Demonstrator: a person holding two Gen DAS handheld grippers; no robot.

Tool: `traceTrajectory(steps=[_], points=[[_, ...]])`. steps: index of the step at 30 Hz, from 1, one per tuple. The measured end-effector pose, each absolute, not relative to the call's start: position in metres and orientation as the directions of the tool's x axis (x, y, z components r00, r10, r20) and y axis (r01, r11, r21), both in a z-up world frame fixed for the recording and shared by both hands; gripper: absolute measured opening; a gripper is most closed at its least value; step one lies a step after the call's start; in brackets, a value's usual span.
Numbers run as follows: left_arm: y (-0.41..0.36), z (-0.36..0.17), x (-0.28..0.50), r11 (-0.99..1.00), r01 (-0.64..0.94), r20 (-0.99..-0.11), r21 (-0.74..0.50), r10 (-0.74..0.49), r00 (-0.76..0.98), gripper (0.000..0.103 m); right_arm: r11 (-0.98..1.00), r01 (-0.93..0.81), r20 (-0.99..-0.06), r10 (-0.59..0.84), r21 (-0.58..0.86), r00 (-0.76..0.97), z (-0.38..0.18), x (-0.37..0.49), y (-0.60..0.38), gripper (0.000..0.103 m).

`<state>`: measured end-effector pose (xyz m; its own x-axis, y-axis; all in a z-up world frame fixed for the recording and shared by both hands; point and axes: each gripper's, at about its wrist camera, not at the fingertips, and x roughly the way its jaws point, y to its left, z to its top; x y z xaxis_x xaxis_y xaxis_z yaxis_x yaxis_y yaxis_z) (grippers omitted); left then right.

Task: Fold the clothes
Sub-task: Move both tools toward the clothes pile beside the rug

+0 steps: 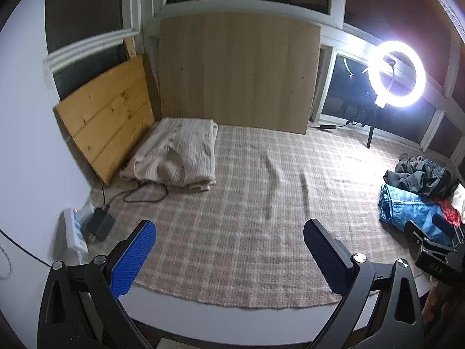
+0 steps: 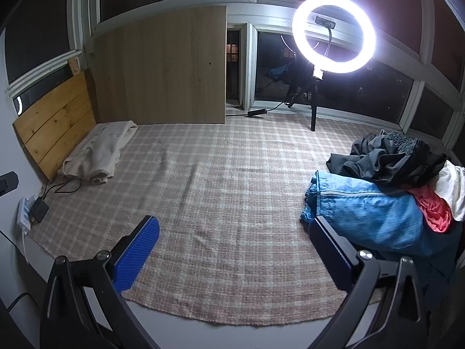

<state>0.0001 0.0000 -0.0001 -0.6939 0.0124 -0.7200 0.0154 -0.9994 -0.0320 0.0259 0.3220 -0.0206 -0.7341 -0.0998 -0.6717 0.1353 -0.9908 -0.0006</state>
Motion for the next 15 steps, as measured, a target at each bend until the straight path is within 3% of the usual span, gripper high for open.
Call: traceTrajectory(steps=[9,15], points=[[0.001,-0.003,0.002,-0.999,0.043,-0.691,0.02,-0.045,-0.722,0.102,-0.993,0.122,-0.666,-0.089,-0.003,-0.74,-0.024,0.023,0.319,0.103],[-0.014,-0.019,-0.02,-1.0,0.011,-0.738,-0.006,-0.003,-0.675,0.102,-0.993,0.118,-0.682,-0.084,-0.004,-0.727,-0.03,0.015,0.314,0.103]])
